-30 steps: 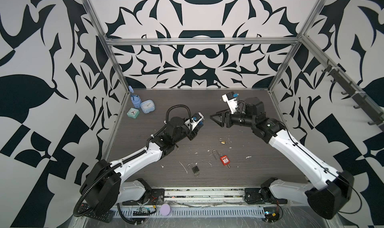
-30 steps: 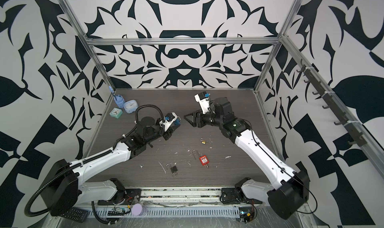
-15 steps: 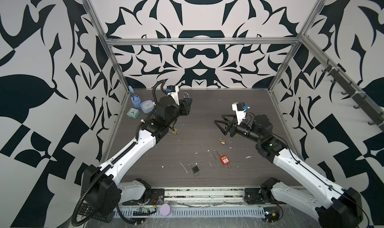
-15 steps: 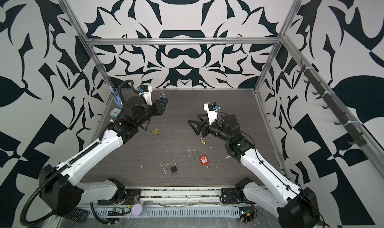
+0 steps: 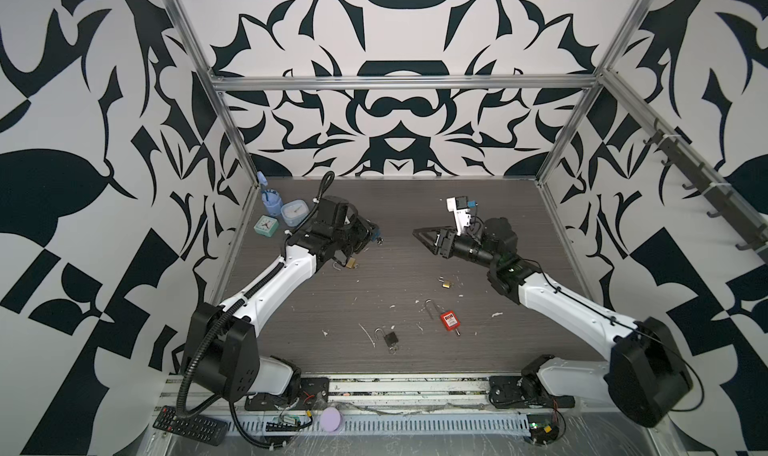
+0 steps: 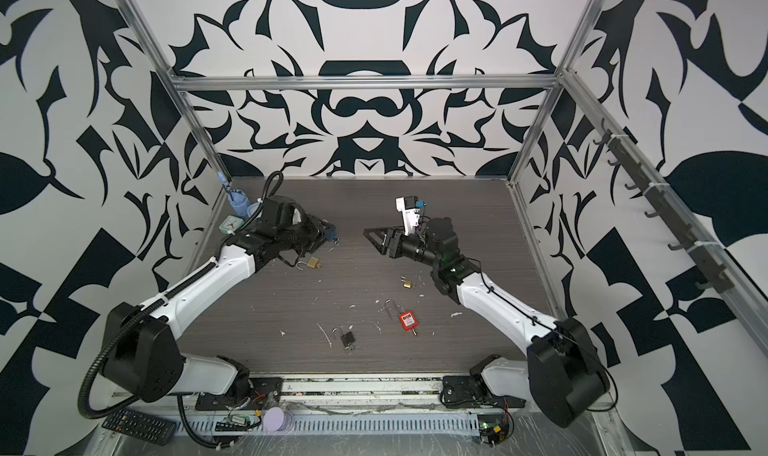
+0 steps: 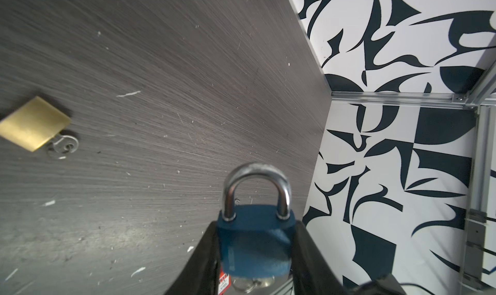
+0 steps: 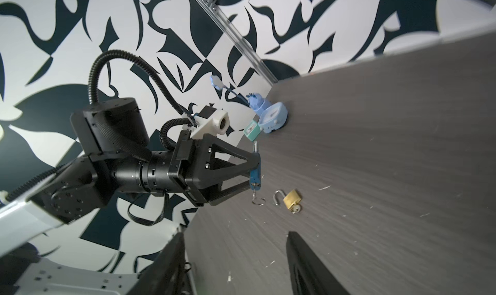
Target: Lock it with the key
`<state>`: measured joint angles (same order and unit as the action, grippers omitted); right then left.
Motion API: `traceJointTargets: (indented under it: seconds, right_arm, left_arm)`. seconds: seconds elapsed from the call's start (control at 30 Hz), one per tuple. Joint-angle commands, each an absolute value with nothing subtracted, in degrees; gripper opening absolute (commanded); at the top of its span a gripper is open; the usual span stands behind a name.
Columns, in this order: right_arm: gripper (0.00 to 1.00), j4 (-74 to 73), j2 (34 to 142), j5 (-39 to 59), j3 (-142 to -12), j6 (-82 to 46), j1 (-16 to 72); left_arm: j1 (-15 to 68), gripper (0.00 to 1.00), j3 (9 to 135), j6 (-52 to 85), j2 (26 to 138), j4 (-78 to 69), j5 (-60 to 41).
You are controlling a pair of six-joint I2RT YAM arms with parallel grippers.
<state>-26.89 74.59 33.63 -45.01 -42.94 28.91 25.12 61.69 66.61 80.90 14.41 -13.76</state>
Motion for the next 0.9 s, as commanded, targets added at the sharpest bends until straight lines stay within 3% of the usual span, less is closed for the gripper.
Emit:
traceJointTargets:
  seconds: [0.0, 0.17, 0.87]
  right_arm:
    - [0.55, -28.6, 78.0, 38.5, -49.9, -45.8, 29.2]
    - [0.44, -28.1, 84.8, 41.0, -54.0, -44.6, 30.0]
    - [0.36, -13.0, 93.3, 34.2, -63.1, -34.5, 34.5]
  left_arm:
    - [25.0, 0.0, 62.3, 71.3, 81.5, 13.2, -16.2]
    - [25.0, 0.0, 63.4, 71.3, 83.5, 14.4, -17.3]
    - [25.0, 0.0, 61.3, 73.0, 84.7, 10.5, -17.3]
